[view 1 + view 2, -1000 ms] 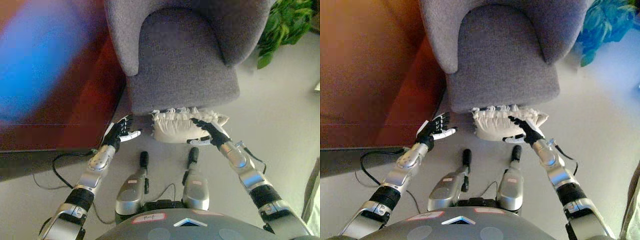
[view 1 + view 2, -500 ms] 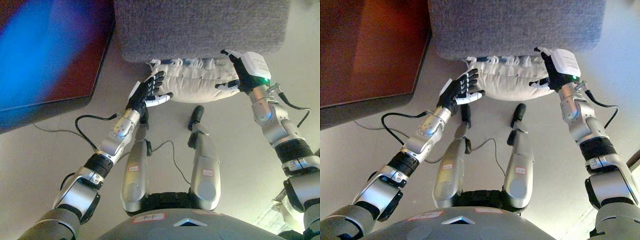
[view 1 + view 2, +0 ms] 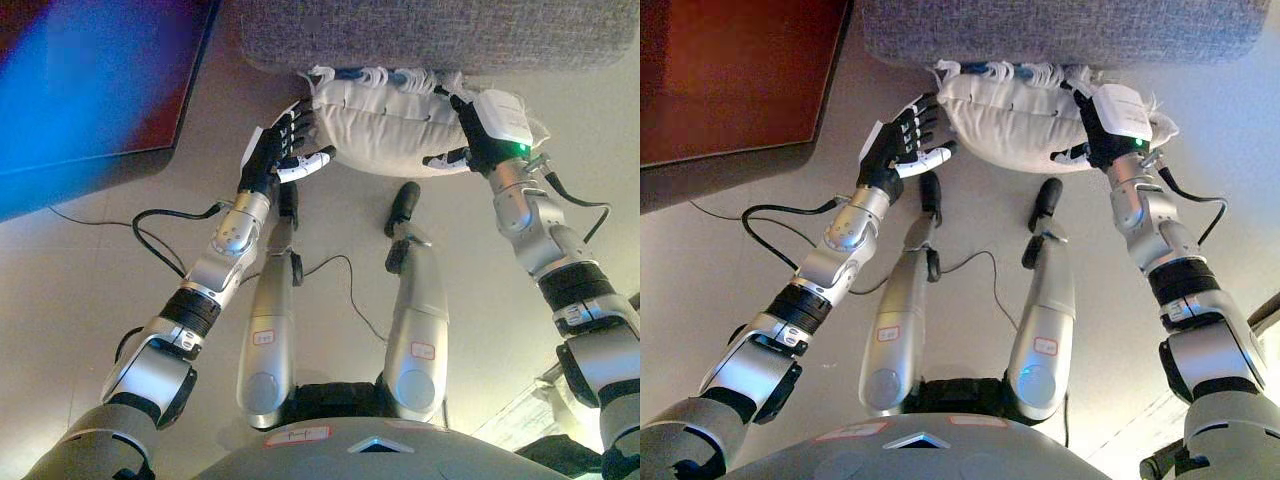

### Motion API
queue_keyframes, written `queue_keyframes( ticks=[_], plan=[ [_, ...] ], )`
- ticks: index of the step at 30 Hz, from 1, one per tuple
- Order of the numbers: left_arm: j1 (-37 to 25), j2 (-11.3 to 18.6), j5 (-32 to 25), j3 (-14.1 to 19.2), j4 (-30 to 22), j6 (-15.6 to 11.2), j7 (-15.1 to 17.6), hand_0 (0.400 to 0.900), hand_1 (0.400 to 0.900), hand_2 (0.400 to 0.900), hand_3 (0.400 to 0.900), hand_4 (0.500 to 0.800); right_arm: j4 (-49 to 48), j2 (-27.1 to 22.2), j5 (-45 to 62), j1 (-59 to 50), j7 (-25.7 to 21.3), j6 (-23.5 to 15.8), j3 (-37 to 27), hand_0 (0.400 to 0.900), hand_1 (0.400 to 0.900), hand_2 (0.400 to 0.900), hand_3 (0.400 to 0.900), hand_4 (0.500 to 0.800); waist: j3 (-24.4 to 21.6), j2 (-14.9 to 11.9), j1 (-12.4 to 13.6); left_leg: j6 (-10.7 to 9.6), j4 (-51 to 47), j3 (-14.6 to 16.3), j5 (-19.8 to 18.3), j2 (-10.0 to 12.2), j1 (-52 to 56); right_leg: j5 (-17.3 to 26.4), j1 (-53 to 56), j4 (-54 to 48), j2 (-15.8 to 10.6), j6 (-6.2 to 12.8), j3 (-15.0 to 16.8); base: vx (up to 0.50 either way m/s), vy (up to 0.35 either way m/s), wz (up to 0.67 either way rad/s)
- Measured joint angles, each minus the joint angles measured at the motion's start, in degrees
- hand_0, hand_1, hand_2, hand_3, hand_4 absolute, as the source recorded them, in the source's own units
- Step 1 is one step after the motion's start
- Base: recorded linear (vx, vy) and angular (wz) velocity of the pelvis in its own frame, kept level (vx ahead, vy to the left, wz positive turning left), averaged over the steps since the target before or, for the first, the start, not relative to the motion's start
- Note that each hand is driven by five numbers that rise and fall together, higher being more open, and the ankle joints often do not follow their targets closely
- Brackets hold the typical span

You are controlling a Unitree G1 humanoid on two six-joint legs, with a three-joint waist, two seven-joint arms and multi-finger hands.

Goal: Pick up the pillow and put it on the sofa.

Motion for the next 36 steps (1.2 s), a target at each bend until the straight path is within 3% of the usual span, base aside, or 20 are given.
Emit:
queue_keyframes(
  ticks=[12, 22, 36],
  plan=[
    [-1.3, 0.3, -0.5, 0.1, 0.0, -1.2, 1.3, 0.900, 0.900, 0.900, 0.900, 0.800, 1.5, 0.0, 0.0, -5.5, -2.6, 0.0, 0.1, 0.900, 0.900, 0.900, 0.900, 0.800, 0.1, -0.1, -1.2, 0.1, 5.6, 0.0, -0.8, 0.1, -9.3, -0.2, -8.5, 3.9, -0.4, -0.38, 0.8, 0.00, -0.002, 0.02],
    [-3.0, 0.6, -1.2, -0.2, -0.7, -1.6, 2.1, 0.900, 0.900, 0.900, 0.900, 0.800, 4.9, -0.3, -0.2, -11.1, -7.0, 0.8, 0.9, 0.900, 0.900, 0.900, 0.900, 0.800, 0.1, -0.1, 0.5, 0.0, 9.7, -0.2, -1.8, 0.0, -16.3, -0.9, -15.2, 7.3, -0.7, -1.27, 1.5, 0.00, 0.005, 0.04],
    [-3.0, 1.4, -2.7, -1.0, -0.7, -1.6, 2.1, 0.900, 0.900, 0.900, 0.900, 0.800, 5.5, -2.2, -0.3, -16.9, -6.0, 2.7, 4.4, 0.900, 0.900, 0.900, 0.900, 0.800, 0.1, -0.1, 0.5, -0.4, 11.5, -0.4, -2.0, 0.0, -20.1, -1.2, -19.0, 9.1, -1.1, -1.50, 1.7, 0.00, 0.000, 0.00]
  ],
)
